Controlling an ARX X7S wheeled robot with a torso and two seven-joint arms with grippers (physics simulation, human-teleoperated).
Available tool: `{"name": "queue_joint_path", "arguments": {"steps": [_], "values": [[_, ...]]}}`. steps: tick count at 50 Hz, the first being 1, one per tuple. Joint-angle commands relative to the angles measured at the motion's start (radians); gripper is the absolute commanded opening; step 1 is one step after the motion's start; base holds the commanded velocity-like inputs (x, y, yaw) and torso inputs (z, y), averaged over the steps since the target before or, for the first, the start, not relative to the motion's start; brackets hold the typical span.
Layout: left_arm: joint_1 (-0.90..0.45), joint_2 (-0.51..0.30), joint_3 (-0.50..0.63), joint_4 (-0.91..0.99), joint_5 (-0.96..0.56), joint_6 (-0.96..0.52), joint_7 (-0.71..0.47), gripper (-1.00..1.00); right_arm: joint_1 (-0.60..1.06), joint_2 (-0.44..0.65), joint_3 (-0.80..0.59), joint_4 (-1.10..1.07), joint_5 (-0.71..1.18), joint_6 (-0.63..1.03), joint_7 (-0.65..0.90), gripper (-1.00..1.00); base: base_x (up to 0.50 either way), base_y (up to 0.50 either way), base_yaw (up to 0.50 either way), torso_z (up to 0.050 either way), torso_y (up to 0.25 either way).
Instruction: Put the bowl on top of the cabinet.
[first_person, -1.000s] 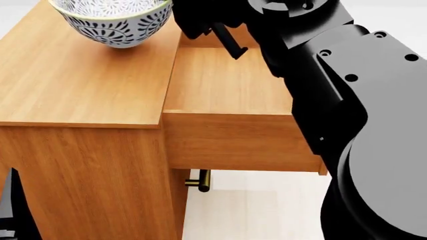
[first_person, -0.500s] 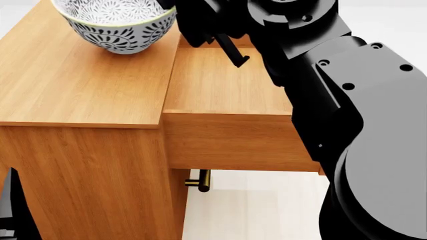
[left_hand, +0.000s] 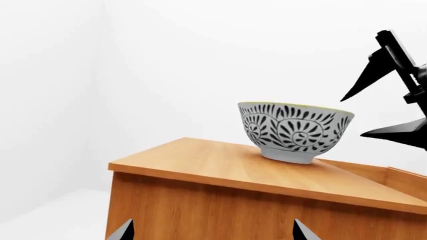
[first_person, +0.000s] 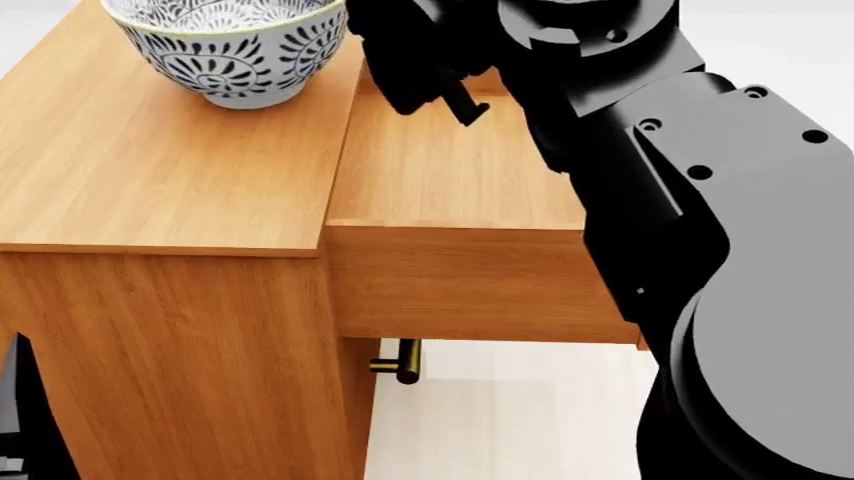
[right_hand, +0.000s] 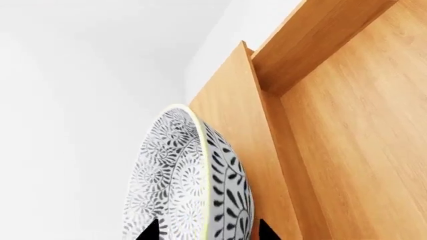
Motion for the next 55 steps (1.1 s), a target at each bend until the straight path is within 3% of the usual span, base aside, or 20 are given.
{"name": "queue_joint_path", "arguments": {"steps": [1,27,37,42,44,45,55], "values": [[-0.006,0.019,-0.022,-0.016,0.019,0.008,0.015,1.0,0.021,-0.021,0.038,0.007,0.004,0.0,-0.071,1.0,0.0,0.0,0.0,0.0,0.0],[-0.006,0.017,-0.007,-0.015,0.028,0.01,0.012,1.0,0.082,-0.021,0.022,0.036,-0.023,0.027,-0.087,1.0,0.0,0.0,0.0,0.0,0.0],[-0.002,0.013,0.003,-0.002,0.033,0.005,0.008,1.0,0.11,-0.018,-0.017,0.088,-0.084,0.062,-0.158,1.0,0.0,0.0,0.0,0.0,0.0],[-0.005,0.015,0.012,-0.004,0.04,0.005,0.009,1.0,0.123,0.234,0.002,-0.484,-0.142,-0.248,-0.094,1.0,0.0,0.0,0.0,0.0,0.0],[-0.005,0.015,0.014,-0.004,0.042,0.005,0.009,1.0,0.124,0.269,0.006,-0.564,-0.152,-0.29,-0.079,1.0,0.0,0.0,0.0,0.0,0.0],[-0.006,0.015,0.018,-0.003,0.045,0.003,0.008,1.0,0.13,0.336,0.013,-0.709,-0.177,-0.366,-0.057,1.0,0.0,0.0,0.0,0.0,0.0],[-0.009,0.016,0.029,-0.006,0.054,0.004,0.009,1.0,0.084,0.531,0.002,-1.142,-0.313,-0.566,-0.026,1.0,0.0,0.0,0.0,0.0,0.0]]}}
